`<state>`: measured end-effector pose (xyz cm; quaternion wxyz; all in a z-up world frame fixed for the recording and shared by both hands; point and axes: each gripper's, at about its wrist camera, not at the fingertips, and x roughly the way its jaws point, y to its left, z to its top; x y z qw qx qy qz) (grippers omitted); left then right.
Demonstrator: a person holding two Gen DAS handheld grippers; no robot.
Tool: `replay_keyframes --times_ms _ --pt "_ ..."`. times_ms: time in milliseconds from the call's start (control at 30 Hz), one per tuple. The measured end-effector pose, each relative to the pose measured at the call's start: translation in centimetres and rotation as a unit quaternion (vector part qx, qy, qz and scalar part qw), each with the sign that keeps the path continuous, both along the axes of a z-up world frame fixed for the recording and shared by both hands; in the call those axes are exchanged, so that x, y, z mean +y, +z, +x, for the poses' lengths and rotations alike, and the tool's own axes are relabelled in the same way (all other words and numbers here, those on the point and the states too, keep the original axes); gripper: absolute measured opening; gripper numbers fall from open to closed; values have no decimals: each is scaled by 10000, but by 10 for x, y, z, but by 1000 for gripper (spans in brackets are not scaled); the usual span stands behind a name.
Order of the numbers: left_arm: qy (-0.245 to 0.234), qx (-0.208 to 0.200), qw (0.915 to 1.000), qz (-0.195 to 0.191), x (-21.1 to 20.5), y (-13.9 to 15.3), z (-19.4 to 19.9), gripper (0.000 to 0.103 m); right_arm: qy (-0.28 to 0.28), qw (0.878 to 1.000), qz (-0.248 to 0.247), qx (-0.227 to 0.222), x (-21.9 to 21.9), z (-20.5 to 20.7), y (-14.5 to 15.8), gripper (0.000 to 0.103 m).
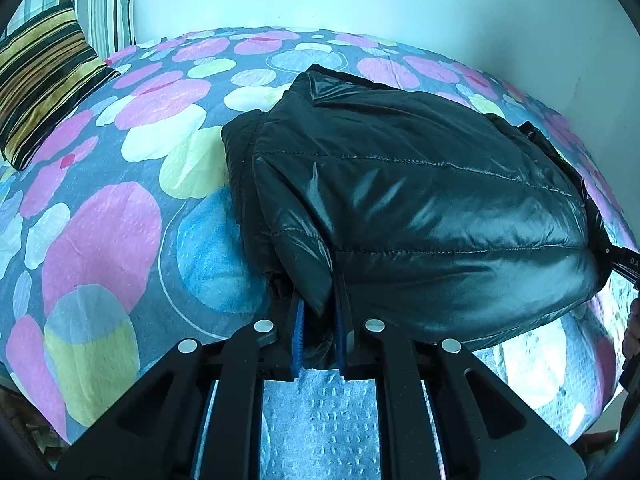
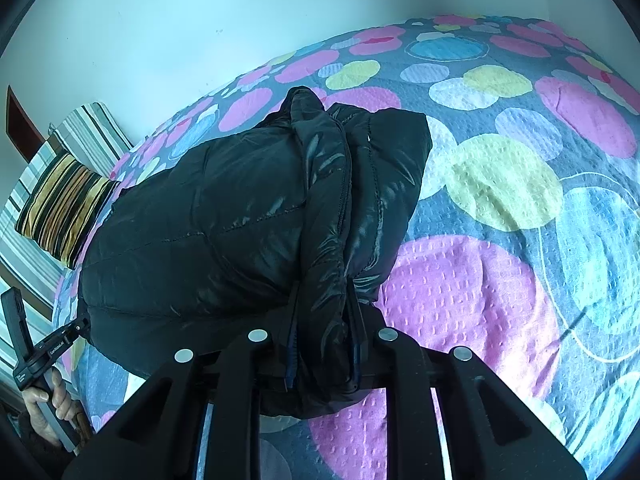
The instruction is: Fold large clothes
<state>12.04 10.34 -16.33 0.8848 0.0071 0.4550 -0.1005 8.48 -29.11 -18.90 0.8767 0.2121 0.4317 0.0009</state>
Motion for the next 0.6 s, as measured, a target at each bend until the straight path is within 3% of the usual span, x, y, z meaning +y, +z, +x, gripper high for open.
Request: replay_keyframes --times_ms 600 --pt "99 -5 9999 -44 2 0 -1 17 -187 9998 -39 -33 1 -4 1 30"
